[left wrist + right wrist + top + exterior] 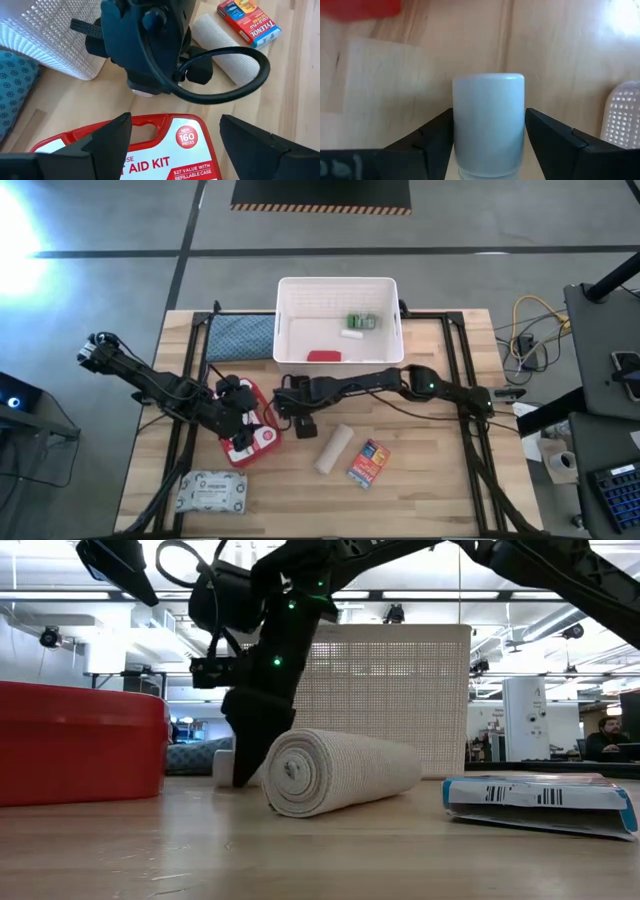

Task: Pick & place medical supplies in basket/bin
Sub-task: Put the white pill bottle in the white bin

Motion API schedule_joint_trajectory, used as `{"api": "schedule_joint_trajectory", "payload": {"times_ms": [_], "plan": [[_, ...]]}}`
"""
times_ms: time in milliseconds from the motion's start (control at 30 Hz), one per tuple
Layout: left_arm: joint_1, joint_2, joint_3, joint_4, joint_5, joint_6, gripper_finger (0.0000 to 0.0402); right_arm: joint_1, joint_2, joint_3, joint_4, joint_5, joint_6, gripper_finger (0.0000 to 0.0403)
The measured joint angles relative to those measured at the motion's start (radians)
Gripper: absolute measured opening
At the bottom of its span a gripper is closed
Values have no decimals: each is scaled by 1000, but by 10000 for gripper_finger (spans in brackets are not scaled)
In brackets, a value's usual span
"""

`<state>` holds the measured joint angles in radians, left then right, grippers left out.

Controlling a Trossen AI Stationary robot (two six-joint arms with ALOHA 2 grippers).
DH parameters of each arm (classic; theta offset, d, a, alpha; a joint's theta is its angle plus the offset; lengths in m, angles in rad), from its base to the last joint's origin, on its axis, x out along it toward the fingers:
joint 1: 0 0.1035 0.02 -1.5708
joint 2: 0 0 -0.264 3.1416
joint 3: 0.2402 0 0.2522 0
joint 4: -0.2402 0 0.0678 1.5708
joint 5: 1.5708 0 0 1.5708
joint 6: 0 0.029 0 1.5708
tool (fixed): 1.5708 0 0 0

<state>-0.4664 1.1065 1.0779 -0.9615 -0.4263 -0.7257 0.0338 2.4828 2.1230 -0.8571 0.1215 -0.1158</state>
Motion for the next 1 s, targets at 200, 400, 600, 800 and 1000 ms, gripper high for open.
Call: {"api": "schedule_joint_trajectory", "payload": {"times_ms": [200,400,600,800,1000], "plan": [[0,0,0,0,0,9,281,6,-20,55,-88,-17,69,194],[0,0,0,-1,0,9,281,29,-47,95,-129,-17,99,109],[0,-1,0,-4,0,13,281,43,-69,100,-124,16,122,49],[-19,-1,0,-5,0,13,281,45,-68,99,-116,2,150,120],[-46,-1,0,-5,0,8,281,58,-68,98,-109,-12,135,231]]}}
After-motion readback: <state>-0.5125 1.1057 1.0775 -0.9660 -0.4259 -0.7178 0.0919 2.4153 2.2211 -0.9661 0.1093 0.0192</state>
